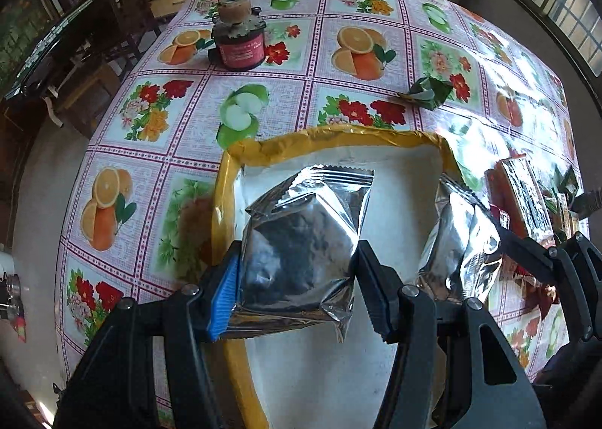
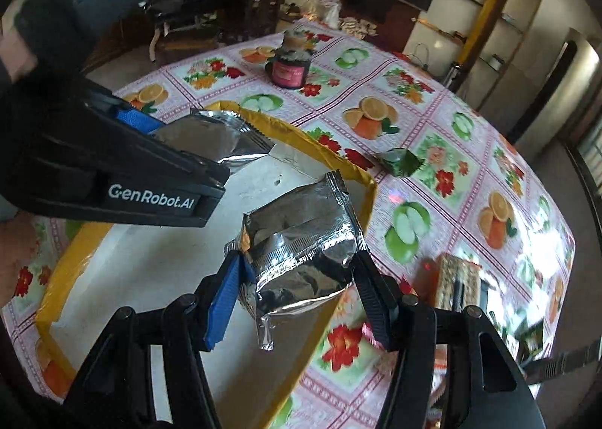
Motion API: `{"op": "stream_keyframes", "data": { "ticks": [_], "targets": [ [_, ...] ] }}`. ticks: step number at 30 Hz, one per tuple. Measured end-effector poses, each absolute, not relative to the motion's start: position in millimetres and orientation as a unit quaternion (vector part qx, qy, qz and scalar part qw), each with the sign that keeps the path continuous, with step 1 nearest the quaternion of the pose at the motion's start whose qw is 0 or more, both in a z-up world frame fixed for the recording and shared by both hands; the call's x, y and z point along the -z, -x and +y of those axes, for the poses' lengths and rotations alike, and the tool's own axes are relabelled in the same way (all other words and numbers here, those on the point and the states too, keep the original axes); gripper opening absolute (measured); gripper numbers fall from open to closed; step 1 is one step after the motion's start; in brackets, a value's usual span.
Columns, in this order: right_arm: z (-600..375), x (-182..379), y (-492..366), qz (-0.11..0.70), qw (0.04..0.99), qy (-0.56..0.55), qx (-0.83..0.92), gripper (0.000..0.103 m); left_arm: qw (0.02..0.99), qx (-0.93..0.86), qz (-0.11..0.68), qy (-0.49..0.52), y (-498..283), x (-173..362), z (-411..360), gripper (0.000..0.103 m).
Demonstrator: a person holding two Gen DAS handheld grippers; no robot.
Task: Organize snacks
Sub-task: 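Carry both silver foil packets into the empty tray and open both grippers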
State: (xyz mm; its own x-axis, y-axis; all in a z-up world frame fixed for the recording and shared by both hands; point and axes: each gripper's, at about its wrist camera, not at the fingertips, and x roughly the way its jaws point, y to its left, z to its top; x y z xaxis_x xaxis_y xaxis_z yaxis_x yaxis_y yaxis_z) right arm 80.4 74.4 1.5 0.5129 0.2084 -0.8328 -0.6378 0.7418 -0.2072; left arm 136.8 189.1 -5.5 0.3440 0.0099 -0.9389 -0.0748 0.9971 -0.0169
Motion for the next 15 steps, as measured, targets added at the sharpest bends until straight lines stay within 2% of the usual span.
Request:
{"op": "stream_keyframes", "data": {
  "ticks": [15],
  "targets": [
    [94, 20, -103, 0.410, 0.817, 0.306, -0.267, 0.060, 0.793, -0.047, 0.606, 0.040, -173, 34, 191, 0.061]
  ]
}}
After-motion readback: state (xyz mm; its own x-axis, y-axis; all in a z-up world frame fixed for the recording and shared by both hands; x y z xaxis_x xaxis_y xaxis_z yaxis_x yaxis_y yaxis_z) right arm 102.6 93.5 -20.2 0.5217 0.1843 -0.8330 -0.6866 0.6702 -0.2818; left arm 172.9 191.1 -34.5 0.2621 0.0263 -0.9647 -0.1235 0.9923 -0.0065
